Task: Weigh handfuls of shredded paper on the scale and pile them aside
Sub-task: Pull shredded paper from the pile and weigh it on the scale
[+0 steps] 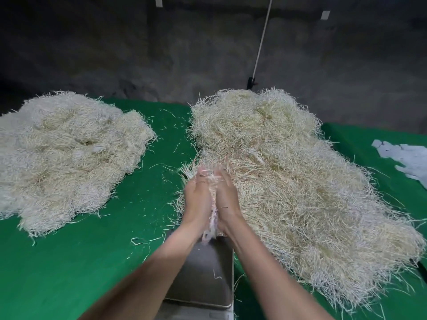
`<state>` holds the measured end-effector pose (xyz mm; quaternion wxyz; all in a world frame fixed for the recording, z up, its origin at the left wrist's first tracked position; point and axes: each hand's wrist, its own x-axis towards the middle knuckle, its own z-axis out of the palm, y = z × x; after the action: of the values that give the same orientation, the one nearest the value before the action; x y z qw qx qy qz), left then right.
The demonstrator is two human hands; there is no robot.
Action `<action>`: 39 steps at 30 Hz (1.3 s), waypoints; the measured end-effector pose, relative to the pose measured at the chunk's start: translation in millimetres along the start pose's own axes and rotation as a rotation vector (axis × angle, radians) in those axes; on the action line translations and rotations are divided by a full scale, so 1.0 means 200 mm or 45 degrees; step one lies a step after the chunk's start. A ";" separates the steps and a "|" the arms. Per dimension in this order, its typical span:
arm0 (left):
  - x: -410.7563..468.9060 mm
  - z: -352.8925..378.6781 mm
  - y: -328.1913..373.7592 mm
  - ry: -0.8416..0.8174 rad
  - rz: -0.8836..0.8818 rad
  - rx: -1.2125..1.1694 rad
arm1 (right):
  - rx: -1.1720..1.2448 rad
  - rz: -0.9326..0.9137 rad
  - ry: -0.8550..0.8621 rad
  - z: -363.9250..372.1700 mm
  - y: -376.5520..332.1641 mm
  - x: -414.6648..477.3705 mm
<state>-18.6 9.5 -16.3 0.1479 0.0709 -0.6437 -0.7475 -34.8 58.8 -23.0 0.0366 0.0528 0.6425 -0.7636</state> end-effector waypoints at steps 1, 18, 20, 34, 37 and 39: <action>0.02 -0.01 -0.01 -0.003 0.104 0.085 | -0.018 0.046 -0.019 0.01 0.03 -0.03; 0.19 -0.02 -0.03 -0.001 -0.821 -0.831 | -1.075 -0.619 0.153 -0.07 0.16 -0.06; 0.18 -0.03 -0.06 0.176 -0.777 -0.562 | -1.181 -0.706 0.029 -0.07 0.19 -0.09; -0.04 0.07 -0.15 0.073 -0.475 0.172 | -0.721 -0.224 0.399 -0.19 0.03 0.06; 0.11 0.02 -0.13 0.099 -0.457 0.003 | -0.822 -0.265 0.272 -0.05 0.15 -0.06; 0.14 0.00 -0.14 0.157 -0.543 0.108 | -0.678 -0.157 0.132 -0.09 0.14 -0.06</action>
<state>-49.1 4.1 -41.2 0.0225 0.2569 -0.6349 -0.7283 -18.2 71.1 -51.2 -0.0304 0.0411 0.8235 -0.5650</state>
